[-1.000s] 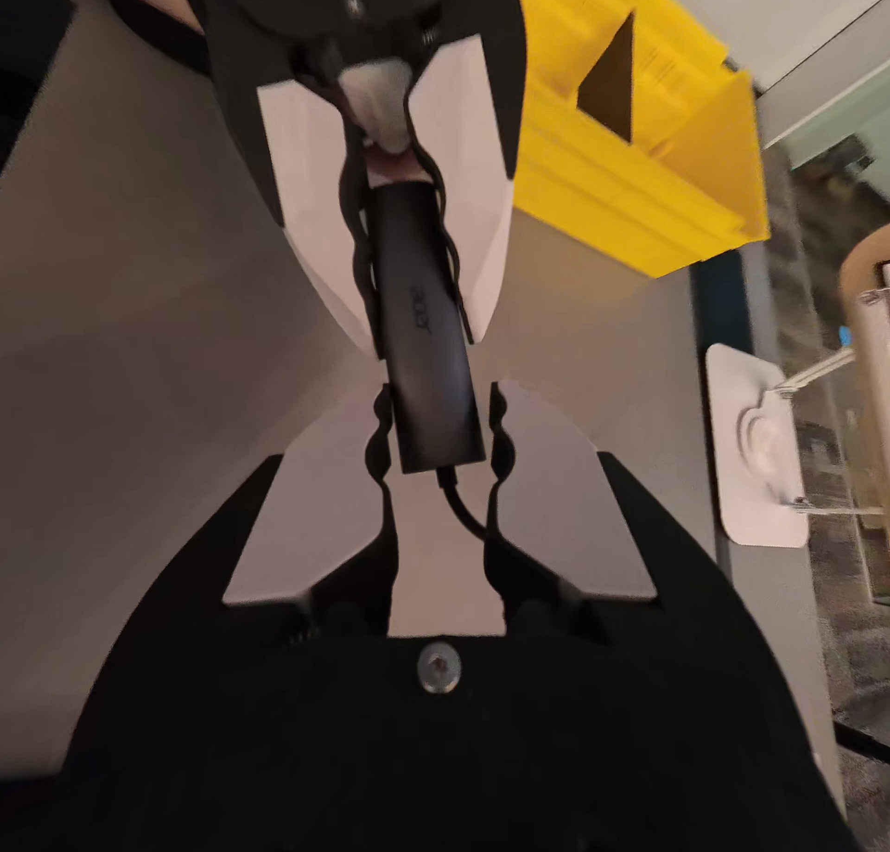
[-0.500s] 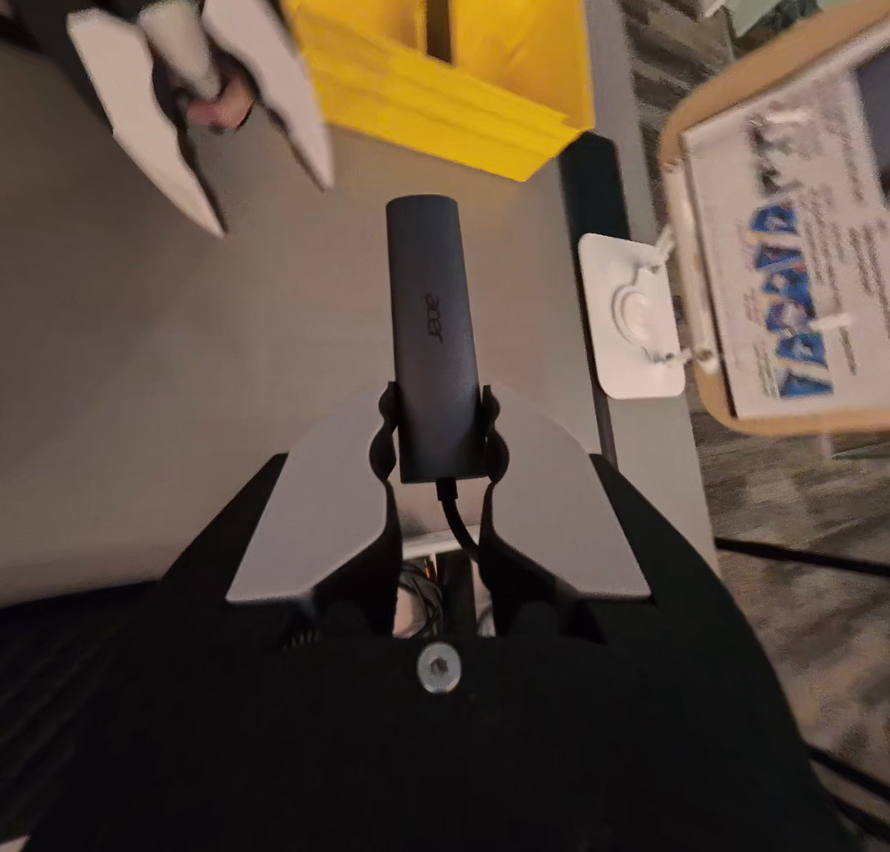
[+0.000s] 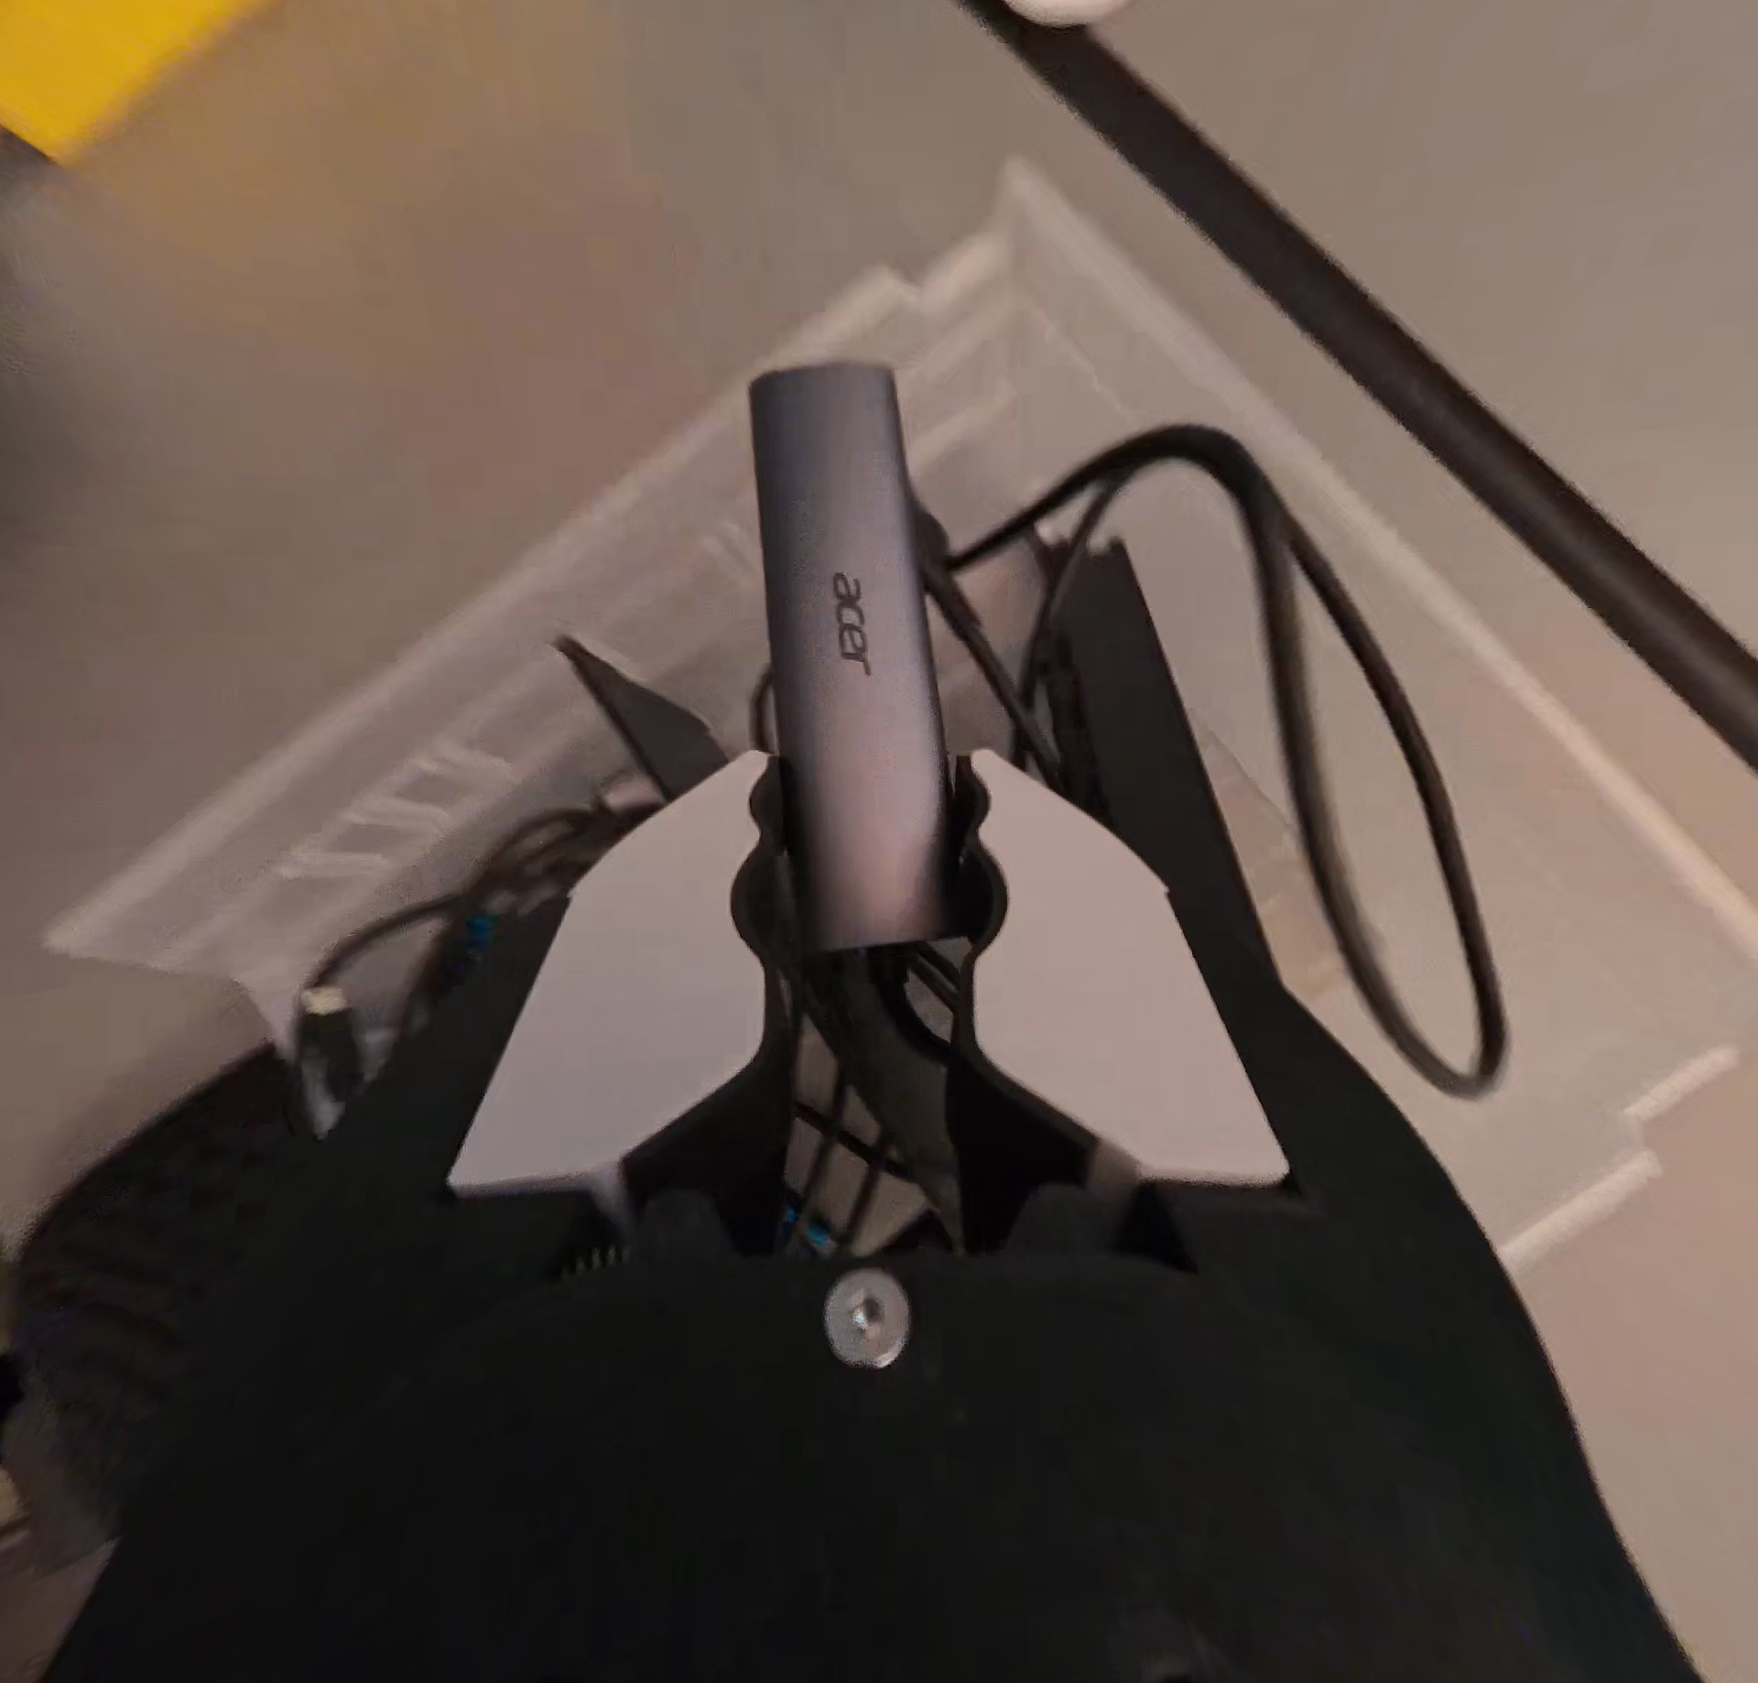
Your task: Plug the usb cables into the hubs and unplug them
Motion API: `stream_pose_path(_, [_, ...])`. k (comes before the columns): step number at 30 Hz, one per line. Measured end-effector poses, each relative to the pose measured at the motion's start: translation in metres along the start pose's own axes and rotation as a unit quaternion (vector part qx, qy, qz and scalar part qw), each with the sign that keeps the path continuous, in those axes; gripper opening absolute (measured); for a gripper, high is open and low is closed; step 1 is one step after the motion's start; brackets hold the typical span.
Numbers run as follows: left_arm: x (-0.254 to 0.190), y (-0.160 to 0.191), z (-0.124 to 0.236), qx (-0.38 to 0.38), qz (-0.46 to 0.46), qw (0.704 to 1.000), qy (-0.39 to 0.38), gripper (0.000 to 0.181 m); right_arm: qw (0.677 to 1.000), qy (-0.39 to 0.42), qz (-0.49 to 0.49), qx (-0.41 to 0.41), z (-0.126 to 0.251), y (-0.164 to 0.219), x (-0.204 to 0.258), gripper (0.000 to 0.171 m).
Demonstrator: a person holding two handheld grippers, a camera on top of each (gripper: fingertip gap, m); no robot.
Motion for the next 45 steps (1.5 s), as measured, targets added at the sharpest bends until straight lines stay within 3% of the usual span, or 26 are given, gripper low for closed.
stream_pose_path(5, [-0.002,0.008,-0.005,0.02,0.003,1.0,0.011,0.046,0.987,0.061,0.04,0.142,-0.023,0.017,-0.009,0.036])
stream_pose_path(12, [-0.001,0.011,-0.007,0.027,0.003,1.0,0.012,0.046,0.981,0.067,0.066,0.167,-0.011,0.009,0.008,0.044])
stream_pose_path(15, [0.001,0.007,-0.004,0.018,0.011,1.0,0.009,0.046,0.991,0.044,0.089,0.085,0.02,-0.002,0.04,0.039])
stream_pose_path(18, [0.005,-0.004,0.004,-0.002,0.018,1.0,0.006,0.046,0.987,0.106,0.095,-0.074,0.075,-0.01,0.064,0.041])
stream_pose_path(20, [0.014,-0.016,0.013,-0.019,0.03,0.999,0.005,0.046,0.967,0.175,0.046,-0.178,0.112,-0.001,0.065,0.054])
stream_pose_path(22, [0.035,-0.035,0.03,-0.04,0.044,0.998,-0.015,0.046,0.931,0.22,0.003,-0.292,0.136,0.014,0.062,0.082])
stream_pose_path(24, [0.064,-0.055,0.053,-0.05,0.05,0.996,-0.054,0.046,0.903,0.268,-0.072,-0.329,0.144,0.035,0.048,0.074])
stream_pose_path(27, [0.119,-0.067,0.087,-0.001,0.045,0.989,-0.142,0.048,0.901,0.347,-0.142,-0.218,0.137,0.068,0.022,0.068])
stream_pose_path(29, [0.15,-0.061,0.106,0.067,0.092,0.983,-0.142,0.056,0.917,0.316,-0.156,-0.184,0.125,0.078,0.017,0.068])
stream_pose_path(31, [0.179,-0.049,0.125,0.139,0.178,0.966,-0.125,0.052,0.924,0.293,-0.191,-0.155,0.114,0.09,0.011,0.068])
stream_pose_path(33, [0.215,-0.033,0.145,0.157,0.235,0.938,-0.2,0.054,0.926,0.291,-0.208,-0.122,0.106,0.101,0.004,0.068])
stream_pose_path(35, [0.24,-0.021,0.16,0.128,0.225,0.916,-0.307,0.054,0.925,0.294,-0.218,-0.099,0.099,0.108,-0.002,0.068])
stream_pose_path(39, [0.261,0.004,0.174,0.181,0.178,0.859,-0.443,0.058,0.937,0.237,-0.249,-0.057,0.074,0.116,-0.001,0.066])
stream_pose_path(43, [0.268,0.019,0.178,0.221,0.179,0.835,-0.471,0.063,0.941,0.169,-0.292,-0.021,0.055,0.127,0.009,0.069])
stream_pose_path(45, [0.271,0.023,0.183,0.233,0.168,0.82,-0.495,0.067,0.937,0.171,-0.306,-0.004,0.053,0.132,0.01,0.062])
Point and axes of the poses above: each gripper's, where its closed fingertips meet, z back along the fingers, y out of its underside, x = y × z across the jaws, the point moved 6 cm from there along z, back along the fingers, and after that the axes turned 9 degrees about -y, right-handed, at the moved point
